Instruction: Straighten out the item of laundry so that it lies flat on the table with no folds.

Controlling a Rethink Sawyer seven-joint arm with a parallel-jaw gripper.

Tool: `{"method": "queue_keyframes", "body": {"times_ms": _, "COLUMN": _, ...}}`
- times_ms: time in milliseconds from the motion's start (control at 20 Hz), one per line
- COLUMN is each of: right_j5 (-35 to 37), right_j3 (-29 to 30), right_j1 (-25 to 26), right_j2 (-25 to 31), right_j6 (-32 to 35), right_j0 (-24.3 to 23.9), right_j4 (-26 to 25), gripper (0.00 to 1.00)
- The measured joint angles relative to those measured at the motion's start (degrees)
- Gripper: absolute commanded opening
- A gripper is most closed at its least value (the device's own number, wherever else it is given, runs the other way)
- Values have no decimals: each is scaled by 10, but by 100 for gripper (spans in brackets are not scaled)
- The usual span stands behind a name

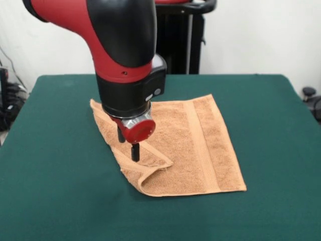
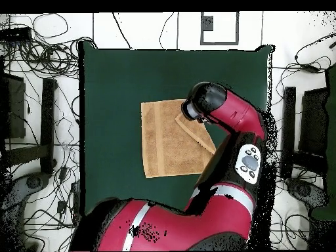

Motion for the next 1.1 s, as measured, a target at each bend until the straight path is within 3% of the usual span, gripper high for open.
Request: {"method": "queue_keyframes", "body": {"times_ms": 1100, "right_j5": 0, "right_j3": 0, "right_j1": 15, "right_j2": 7, "right_j6": 0, "right_j0": 28, "right_j4": 16, "gripper": 100}}
